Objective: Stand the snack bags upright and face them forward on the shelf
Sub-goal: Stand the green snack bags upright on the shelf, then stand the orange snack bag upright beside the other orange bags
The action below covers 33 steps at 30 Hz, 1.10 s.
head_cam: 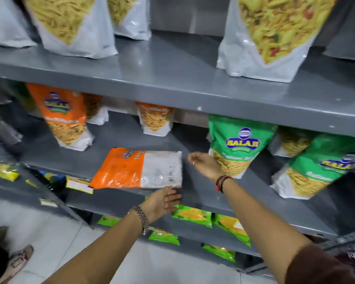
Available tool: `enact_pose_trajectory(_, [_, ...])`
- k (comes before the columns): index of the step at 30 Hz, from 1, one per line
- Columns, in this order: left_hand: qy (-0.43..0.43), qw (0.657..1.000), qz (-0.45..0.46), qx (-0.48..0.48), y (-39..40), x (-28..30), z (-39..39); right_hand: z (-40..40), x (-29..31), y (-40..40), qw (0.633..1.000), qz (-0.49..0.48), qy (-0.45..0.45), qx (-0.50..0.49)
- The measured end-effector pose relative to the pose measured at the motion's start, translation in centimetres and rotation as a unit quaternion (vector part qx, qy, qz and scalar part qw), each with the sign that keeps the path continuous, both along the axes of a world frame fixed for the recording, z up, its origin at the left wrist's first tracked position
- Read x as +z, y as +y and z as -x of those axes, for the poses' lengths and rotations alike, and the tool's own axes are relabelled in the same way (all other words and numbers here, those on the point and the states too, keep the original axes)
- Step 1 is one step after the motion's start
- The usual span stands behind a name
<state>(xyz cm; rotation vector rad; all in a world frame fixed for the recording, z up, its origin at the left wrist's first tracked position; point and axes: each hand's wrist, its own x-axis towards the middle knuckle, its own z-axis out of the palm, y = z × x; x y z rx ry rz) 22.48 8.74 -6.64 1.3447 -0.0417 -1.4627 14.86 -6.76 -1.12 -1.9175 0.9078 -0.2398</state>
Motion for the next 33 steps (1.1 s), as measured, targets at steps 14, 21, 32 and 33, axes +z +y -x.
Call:
enact_pose_trajectory(14, [-0.004, 1.0, 0.026, -0.014, 7.0, -1.2, -14.2, -19.6, -0.7, 3.5, 0.937, 0.12, 0.322, 0.057])
enact_pose_trajectory(21, [-0.04, 0.998, 0.025, -0.036, 8.1, -1.7, -16.9, -20.1, -0.9, 2.0, 0.961, 0.043, 0.265, -0.06])
enact_pose_trajectory(32, [-0.264, 0.948, 0.175, 0.028, 6.1, 4.9, -23.8, -13.9, 3.0, 5.4, 0.953, -0.131, -0.07, -0.265])
enact_pose_trajectory(33, [-0.294, 0.939, 0.175, 0.02, 5.6, 5.9, -24.2, -13.7, 3.2, 5.7, 0.95, -0.123, -0.095, -0.271])
